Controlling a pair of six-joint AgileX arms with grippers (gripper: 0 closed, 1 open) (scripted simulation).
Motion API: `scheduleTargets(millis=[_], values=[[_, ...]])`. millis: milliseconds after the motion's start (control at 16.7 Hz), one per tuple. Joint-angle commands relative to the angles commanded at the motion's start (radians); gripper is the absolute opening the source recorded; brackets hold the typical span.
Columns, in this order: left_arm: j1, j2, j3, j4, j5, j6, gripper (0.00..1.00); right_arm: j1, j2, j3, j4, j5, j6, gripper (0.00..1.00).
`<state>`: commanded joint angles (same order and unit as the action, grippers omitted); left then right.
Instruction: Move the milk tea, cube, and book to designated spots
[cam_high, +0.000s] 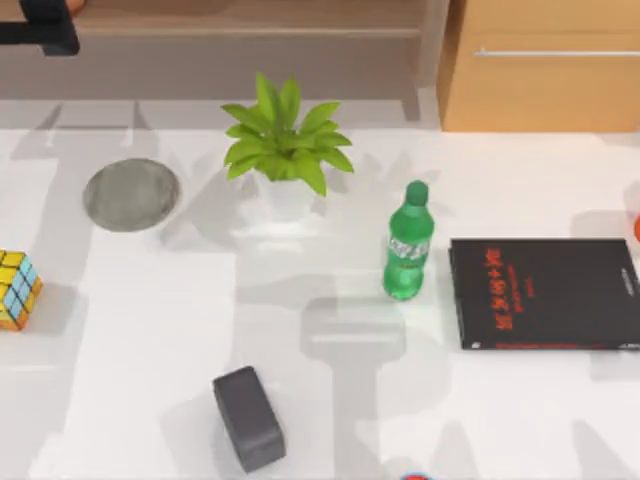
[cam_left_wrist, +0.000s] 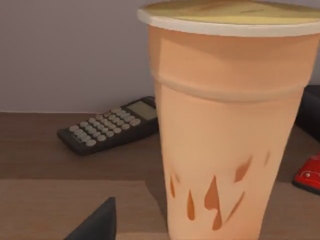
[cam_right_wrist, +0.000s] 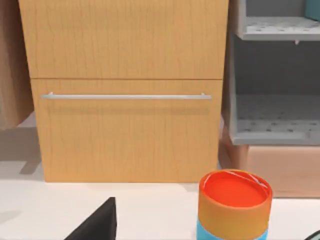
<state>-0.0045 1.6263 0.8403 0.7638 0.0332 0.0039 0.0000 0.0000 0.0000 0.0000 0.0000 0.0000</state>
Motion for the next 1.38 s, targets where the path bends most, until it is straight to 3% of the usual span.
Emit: scheduleTargets(millis=[240, 720, 1380], values=[[-0.002, 0.154, 0.09, 0.082, 0.005, 0.0, 1.0, 0.0, 0.0, 0.0, 0.0, 0.0, 0.0, 1.0], [0.001, 0.179, 0.113, 0.087, 0.006, 0.0, 1.0, 0.0, 0.0, 0.0, 0.0, 0.0, 0.0, 1.0], [-0.01, 0.432, 0.475, -0.02, 0.002, -0.001, 1.0, 0.0, 0.0, 0.0, 0.0, 0.0, 0.0, 1.0]])
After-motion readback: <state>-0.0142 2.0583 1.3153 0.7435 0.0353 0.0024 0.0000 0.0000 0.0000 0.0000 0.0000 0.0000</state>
